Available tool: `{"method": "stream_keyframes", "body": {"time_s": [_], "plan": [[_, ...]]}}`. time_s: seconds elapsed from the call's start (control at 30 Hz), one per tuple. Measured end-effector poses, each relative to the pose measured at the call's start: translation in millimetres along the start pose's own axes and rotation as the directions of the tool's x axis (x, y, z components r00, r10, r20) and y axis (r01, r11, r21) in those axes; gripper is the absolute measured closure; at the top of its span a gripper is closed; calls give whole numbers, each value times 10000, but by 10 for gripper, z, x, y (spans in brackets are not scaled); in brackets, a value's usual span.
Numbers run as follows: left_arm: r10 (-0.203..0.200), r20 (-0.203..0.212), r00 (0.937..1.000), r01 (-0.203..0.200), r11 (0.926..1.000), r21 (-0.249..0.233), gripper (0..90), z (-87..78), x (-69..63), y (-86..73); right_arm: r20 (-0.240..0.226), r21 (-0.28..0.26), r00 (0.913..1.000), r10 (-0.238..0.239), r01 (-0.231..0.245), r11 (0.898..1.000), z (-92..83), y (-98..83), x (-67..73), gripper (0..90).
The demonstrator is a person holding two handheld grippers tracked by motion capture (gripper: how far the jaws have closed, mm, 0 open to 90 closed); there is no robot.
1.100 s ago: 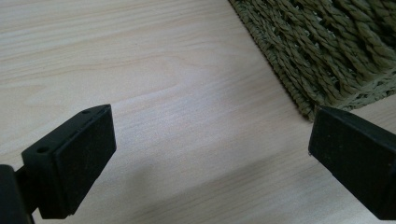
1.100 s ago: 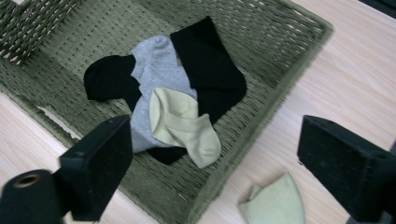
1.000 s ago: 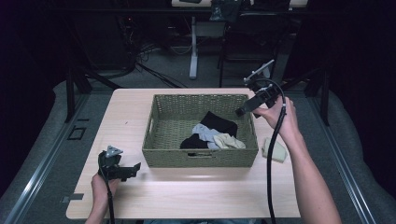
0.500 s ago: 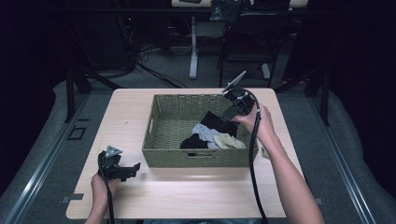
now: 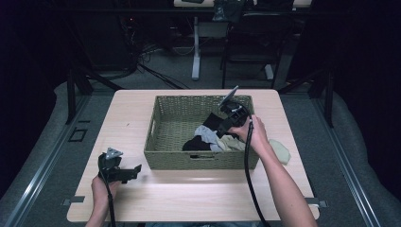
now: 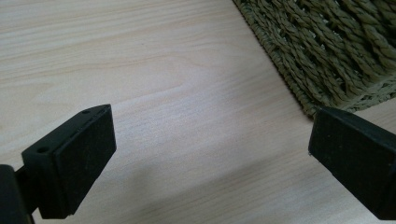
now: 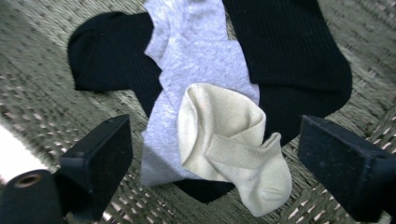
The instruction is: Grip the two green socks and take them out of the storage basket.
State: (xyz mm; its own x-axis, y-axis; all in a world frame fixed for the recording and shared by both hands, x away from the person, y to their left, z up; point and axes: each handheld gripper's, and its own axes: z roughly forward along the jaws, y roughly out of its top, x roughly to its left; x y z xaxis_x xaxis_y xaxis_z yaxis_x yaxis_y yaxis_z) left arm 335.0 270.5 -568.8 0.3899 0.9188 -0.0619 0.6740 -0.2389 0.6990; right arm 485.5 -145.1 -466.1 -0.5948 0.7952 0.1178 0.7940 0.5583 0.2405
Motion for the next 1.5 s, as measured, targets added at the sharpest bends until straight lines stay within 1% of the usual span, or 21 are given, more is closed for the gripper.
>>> {"method": "stream_keyframes", "body": {"time_s": [0.07,0.1,0.17,0.2,0.23,0.4,0.53,0.57,0.6,0.63,0.73,0.77,0.83,0.87,0.9,0.93,0.97,1.0,1.17,1.4,1.5], "plan": [[13,16,10000,-13,10000,22,7,-1,-2,2,0,72,10000,25,-25,10000,33,0,-6,120],[22,-25,10000,-22,10000,12,7,1,-4,2,-2,169,9998,199,-199,9997,108,-6,-15,128],[19,3,10000,-19,10000,18,7,-2,2,2,26,459,9999,142,-144,9988,162,-4,-34,129],[-40,-38,10000,40,10000,-25,7,-4,8,-1,47,367,9996,265,-267,9990,198,-12,-33,129],[-40,-38,10000,40,10000,-25,7,-4,8,-1,67,567,9999,134,-138,9983,208,-7,-50,132],[-24,-11,10000,24,10000,3,7,-2,4,1,-19,594,9990,449,-447,9972,321,-17,-49,137],[-24,-41,10000,24,10000,-28,7,-1,3,0,-69,1121,9992,384,-373,9930,393,8,-66,136],[-28,-37,10000,27,10000,-38,7,0,1,-1,-124,1101,9980,615,-597,9921,446,11,-72,146],[-28,-37,10000,27,10000,-38,7,0,1,-1,-124,1101,9980,615,-597,9921,446,11,-72,146],[-23,-24,10000,23,10000,-17,7,-4,5,0,-41,1295,9986,529,-519,9902,485,21,-86,215],[-28,-43,10000,28,10000,-10,8,-2,9,-3,59,1297,9972,747,-748,9887,503,20,-80,355],[-28,-43,10000,28,10000,-10,8,-2,9,-3,59,1297,9972,747,-748,9887,503,20,-80,355],[-8,-46,10000,8,10000,-45,7,0,3,-2,92,1409,9974,708,-714,9874,494,24,-83,468],[33,-9,10000,-32,10000,44,7,-7,2,1,149,1656,9980,612,-628,9842,487,28,-87,609],[33,-9,10000,-32,10000,44,7,-7,2,1,149,1656,9980,612,-628,9842,487,28,-87,609],[37,-20,10000,-37,10000,35,7,-5,3,1,25,1497,9969,782,-777,9857,500,16,-75,717],[37,-20,10000,-37,10000,35,7,-5,3,1,25,1497,9969,782,-777,9857,500,16,-75,717],[23,-50,10000,-24,10000,-14,7,-2,1,-2,78,1370,9962,870,-873,9867,504,11,-61,820],[-7,-58,10000,7,10000,-25,7,-1,3,-3,121,1297,9962,867,-875,9877,468,14,-58,859],[-4,-32,10000,5,10000,14,8,1,6,-1,99,921,9978,663,-669,9935,207,11,-93,862],[18,-36,10000,-17,10000,56,7,16,8,5,166,460,9977,652,-659,9968,63,8,-60,862]]}}
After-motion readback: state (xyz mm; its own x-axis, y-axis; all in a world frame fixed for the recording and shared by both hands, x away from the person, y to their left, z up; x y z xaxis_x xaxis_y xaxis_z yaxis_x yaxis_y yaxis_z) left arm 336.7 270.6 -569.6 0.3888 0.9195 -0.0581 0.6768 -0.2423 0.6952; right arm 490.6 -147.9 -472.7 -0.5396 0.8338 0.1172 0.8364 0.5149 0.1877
